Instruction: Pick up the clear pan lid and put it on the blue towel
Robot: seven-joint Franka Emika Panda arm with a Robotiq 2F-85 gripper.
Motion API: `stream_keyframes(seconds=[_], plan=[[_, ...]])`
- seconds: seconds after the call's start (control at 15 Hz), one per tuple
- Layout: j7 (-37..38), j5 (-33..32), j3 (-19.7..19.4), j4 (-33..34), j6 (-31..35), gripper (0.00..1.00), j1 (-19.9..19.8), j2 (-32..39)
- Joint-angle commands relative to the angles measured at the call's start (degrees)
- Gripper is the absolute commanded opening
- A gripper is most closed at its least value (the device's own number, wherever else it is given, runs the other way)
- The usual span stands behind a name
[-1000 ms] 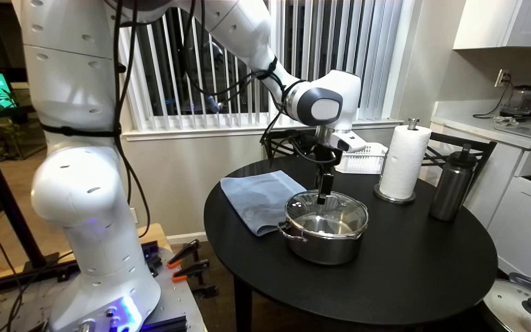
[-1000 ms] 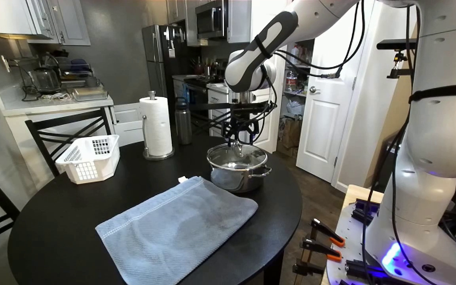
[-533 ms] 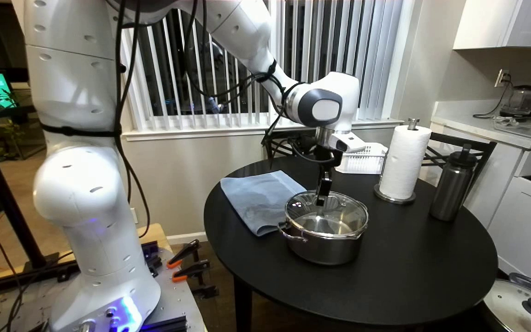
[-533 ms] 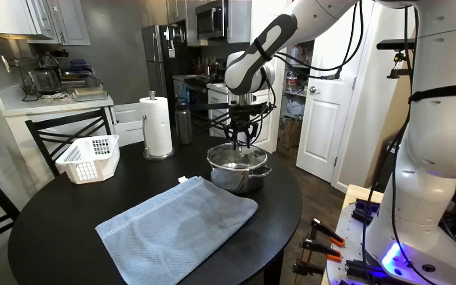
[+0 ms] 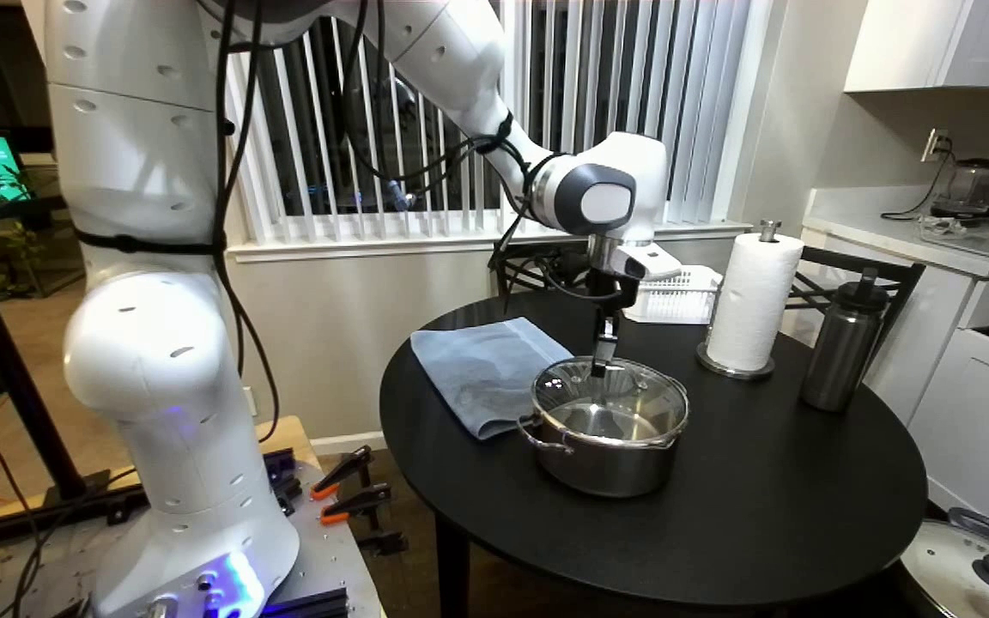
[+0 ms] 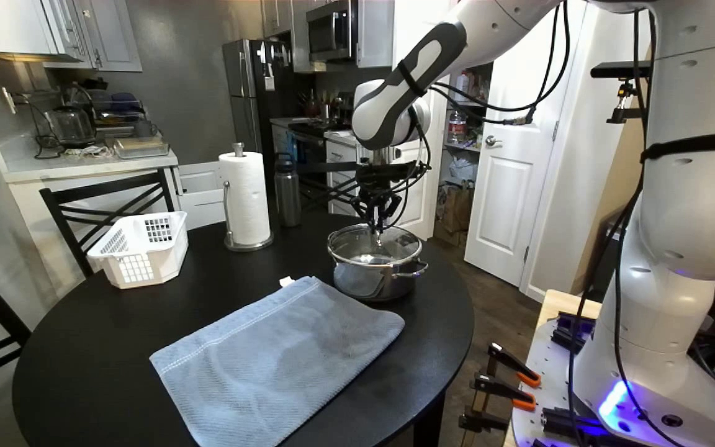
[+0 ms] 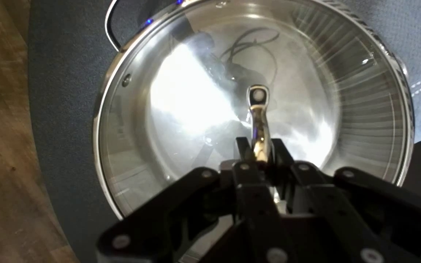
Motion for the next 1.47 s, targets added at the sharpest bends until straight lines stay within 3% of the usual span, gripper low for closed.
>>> stream_keyframes(seconds=[0.0,0.33,0.67,1.07,1.4], plan=[[2.07,-2.48,-0.50,-1.22,1.52,0.04,0.96,-1.73],[7.83,-13.78,0.15,-6.50,3.26,0.04,3.97,-11.64],[12.32,-23.85,5.45,-6.38,0.53,0.04,4.71,-18.38],[9.58,-24.15,10.48,-3.09,1.10,0.04,4.69,-17.79],[8.34,-29.13,14.58,3.03,-0.83,0.04,7.04,-12.74]])
